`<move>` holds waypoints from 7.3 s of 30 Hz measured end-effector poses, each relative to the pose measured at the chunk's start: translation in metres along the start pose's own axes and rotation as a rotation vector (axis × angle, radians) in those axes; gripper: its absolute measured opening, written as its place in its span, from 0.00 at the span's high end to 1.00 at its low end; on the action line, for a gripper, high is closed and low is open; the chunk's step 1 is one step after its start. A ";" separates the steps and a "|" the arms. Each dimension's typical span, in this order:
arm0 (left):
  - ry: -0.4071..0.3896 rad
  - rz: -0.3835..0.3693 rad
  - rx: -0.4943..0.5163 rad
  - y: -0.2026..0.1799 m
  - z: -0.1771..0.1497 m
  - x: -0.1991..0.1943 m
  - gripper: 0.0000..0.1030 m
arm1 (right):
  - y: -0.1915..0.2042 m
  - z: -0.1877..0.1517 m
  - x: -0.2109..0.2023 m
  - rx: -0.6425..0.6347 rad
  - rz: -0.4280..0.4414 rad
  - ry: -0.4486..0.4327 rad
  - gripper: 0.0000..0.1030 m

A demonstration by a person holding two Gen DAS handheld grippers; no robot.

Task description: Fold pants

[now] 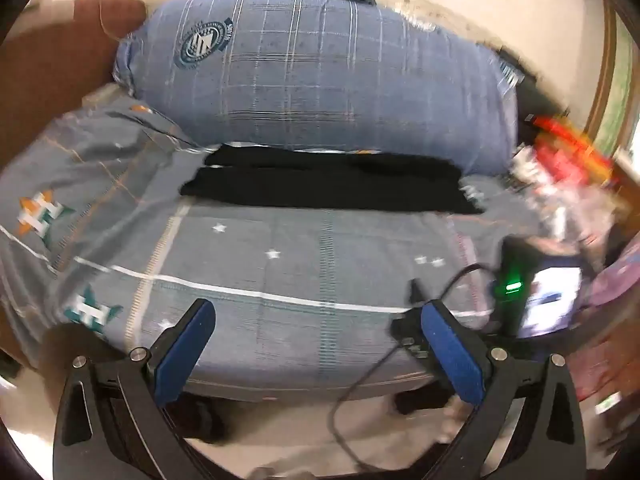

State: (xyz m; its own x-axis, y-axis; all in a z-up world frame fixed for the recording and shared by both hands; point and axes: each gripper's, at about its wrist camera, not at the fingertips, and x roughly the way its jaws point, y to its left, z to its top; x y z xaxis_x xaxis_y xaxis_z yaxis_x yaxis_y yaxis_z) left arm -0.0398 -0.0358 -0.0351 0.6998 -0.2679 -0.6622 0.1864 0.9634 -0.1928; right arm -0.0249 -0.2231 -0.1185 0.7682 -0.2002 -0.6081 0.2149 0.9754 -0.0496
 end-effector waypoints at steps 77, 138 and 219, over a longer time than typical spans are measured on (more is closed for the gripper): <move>0.342 0.099 0.039 0.195 0.323 0.384 0.95 | -0.148 0.297 0.380 0.016 0.184 0.625 0.76; 0.188 0.086 -0.118 0.182 0.224 0.230 0.89 | -0.218 0.250 0.231 0.311 0.215 0.253 0.92; 0.130 -0.303 -0.487 0.228 0.084 0.182 0.57 | 0.223 0.215 0.140 -0.274 0.723 0.547 0.45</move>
State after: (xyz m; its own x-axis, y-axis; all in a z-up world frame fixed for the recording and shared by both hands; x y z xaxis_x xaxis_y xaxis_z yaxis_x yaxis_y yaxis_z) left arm 0.1879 0.1363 -0.1385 0.5686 -0.5593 -0.6032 0.0049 0.7356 -0.6774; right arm 0.2603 -0.0537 -0.0444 0.2551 0.4646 -0.8480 -0.4049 0.8477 0.3427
